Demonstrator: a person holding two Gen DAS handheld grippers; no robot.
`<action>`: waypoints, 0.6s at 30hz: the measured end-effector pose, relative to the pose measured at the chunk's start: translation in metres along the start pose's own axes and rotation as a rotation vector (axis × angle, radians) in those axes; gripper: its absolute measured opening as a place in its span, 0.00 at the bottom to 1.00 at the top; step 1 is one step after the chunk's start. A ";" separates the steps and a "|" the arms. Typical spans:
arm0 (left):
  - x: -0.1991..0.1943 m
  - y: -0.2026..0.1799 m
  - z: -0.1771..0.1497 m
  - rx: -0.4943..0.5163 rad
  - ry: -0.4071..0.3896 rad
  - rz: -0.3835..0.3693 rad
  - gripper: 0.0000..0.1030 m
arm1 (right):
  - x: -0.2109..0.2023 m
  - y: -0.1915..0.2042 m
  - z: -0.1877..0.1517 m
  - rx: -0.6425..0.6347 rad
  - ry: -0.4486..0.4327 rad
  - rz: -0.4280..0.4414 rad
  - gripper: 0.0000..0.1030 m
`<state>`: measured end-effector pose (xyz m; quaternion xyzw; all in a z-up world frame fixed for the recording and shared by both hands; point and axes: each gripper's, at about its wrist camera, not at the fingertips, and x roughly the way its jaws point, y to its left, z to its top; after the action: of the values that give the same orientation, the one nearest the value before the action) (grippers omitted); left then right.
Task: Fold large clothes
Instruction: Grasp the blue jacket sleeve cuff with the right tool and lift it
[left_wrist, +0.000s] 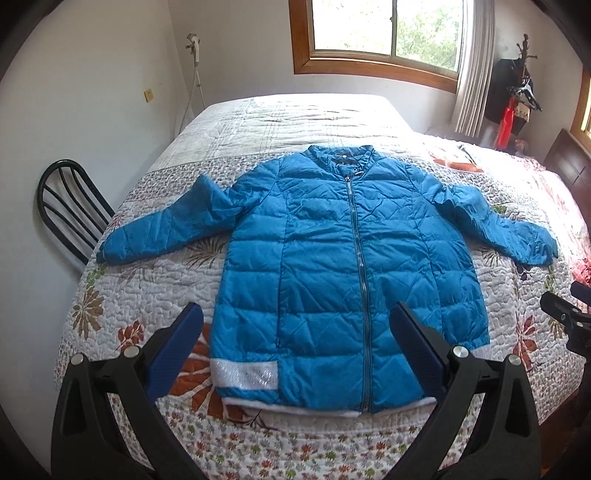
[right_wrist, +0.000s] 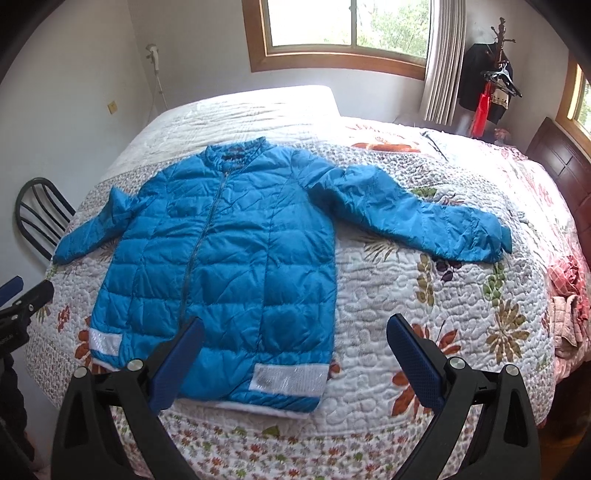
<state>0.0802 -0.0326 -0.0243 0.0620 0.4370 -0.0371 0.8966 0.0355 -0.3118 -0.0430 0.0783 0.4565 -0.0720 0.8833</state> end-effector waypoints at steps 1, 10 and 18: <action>0.009 -0.008 0.009 0.006 -0.006 -0.011 0.97 | 0.007 -0.014 0.007 0.015 0.003 -0.012 0.96; 0.109 -0.105 0.099 0.035 0.014 -0.073 0.97 | 0.091 -0.185 0.071 0.228 0.079 -0.092 0.96; 0.215 -0.194 0.131 0.037 0.112 -0.111 0.97 | 0.180 -0.335 0.085 0.408 0.222 -0.156 0.96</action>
<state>0.2914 -0.2463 -0.1292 0.0561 0.4886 -0.0914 0.8659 0.1394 -0.6671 -0.1657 0.2268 0.5316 -0.2217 0.7854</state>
